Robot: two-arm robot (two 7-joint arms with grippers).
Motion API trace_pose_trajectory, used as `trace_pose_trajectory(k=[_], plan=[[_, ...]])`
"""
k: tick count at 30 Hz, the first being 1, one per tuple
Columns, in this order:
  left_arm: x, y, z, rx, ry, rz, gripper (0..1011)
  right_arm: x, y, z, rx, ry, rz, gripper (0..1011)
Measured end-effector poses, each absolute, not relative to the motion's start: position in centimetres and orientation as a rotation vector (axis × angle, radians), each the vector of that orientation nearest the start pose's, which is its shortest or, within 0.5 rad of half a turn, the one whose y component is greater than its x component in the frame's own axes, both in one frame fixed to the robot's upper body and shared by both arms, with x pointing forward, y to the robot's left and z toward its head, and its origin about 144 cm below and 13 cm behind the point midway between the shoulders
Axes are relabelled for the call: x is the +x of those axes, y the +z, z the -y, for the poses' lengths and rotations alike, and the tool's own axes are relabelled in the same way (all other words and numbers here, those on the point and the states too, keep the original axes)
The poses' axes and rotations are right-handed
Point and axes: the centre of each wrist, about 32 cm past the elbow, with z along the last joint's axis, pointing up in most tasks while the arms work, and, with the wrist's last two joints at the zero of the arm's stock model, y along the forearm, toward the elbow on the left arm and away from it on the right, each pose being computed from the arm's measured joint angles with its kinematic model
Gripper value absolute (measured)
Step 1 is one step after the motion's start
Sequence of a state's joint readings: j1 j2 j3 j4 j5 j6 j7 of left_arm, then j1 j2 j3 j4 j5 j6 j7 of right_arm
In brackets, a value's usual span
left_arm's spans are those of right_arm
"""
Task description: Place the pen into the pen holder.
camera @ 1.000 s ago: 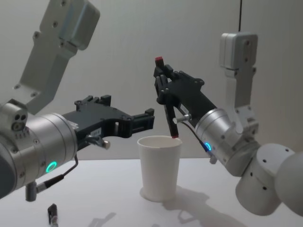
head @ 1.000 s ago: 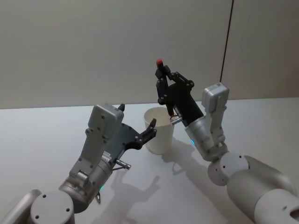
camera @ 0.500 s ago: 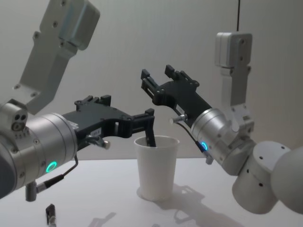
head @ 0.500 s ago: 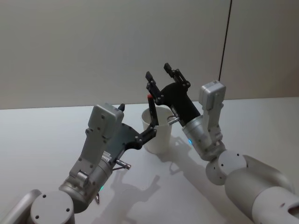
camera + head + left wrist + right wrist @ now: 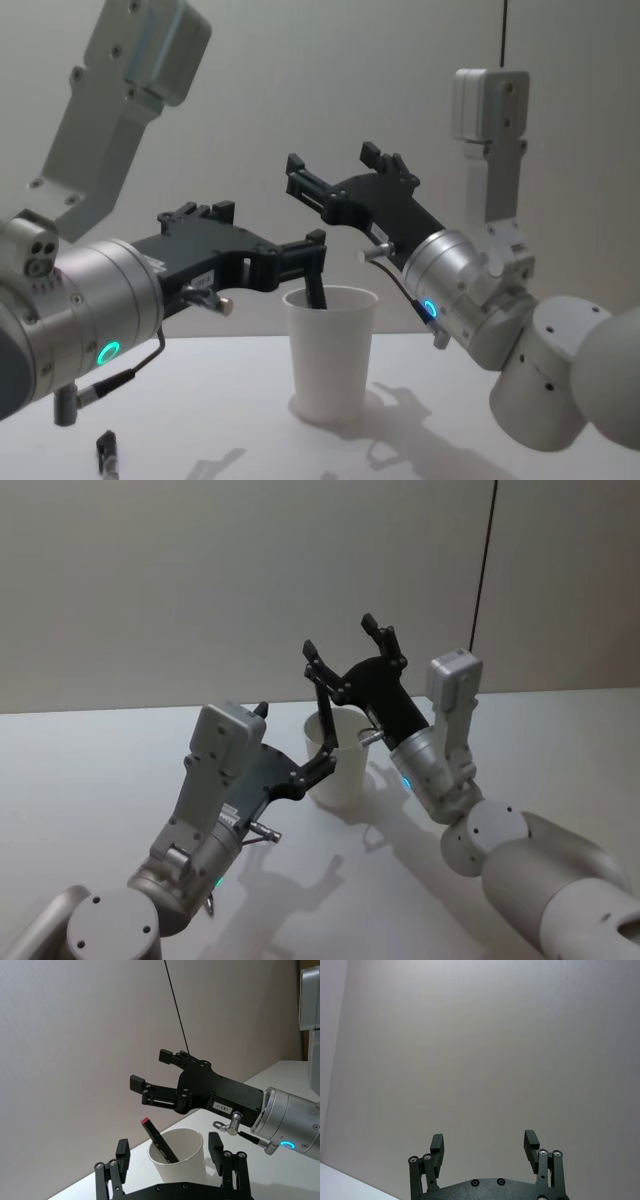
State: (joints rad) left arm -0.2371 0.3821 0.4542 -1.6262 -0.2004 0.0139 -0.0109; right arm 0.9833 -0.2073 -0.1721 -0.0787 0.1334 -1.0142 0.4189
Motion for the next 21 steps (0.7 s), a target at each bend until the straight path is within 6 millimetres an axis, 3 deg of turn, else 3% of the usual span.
trace_pose_trajectory(k=[21], plan=[[49.2, 120.4, -19.8, 0.061, 1.124, 0.268, 1000, 63.6, 114.7, 11.8, 0.374, -1.0, 0.298, 1002]])
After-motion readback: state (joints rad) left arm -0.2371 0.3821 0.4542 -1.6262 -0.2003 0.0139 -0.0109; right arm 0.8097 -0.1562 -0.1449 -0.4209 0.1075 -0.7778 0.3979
